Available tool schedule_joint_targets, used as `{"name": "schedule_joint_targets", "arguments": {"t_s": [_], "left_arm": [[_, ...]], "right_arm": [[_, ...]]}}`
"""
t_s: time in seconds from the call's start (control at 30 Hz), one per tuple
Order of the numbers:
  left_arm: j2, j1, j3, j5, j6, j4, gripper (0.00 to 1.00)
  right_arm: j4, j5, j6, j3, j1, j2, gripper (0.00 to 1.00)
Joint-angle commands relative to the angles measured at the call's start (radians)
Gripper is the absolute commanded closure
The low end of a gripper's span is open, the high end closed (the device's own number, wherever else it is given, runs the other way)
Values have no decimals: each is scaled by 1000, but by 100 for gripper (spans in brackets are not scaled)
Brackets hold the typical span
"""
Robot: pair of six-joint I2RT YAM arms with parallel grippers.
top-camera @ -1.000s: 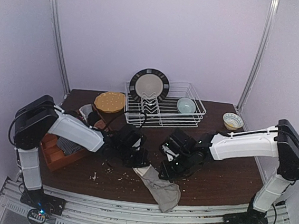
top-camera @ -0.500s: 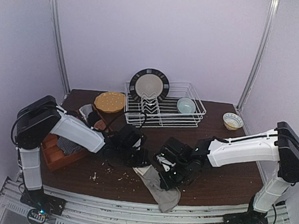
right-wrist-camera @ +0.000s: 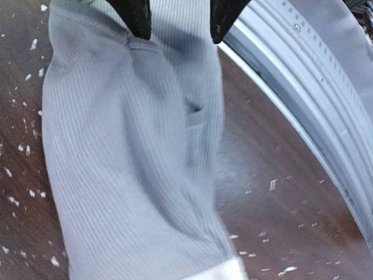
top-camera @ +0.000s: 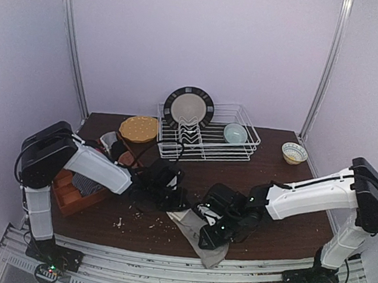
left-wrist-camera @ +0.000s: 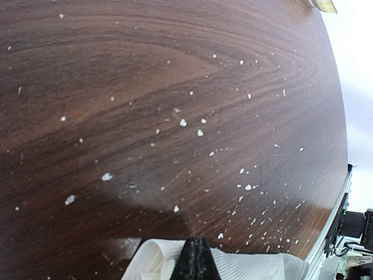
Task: Roll the underwear
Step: Rotate the underwear at the center of the board.
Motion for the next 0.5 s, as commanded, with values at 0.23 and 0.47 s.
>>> {"name": "schedule_joint_targets", "arguments": {"t_s": [0.23, 0.47], "left_arm": [[9, 2, -45, -67, 18, -247, 100], [-65, -4, -115, -84, 8, -245, 100]], "right_arm": [[-38, 84, 0, -53, 113, -84, 75], [28, 151, 60, -142, 44, -41, 83]]}}
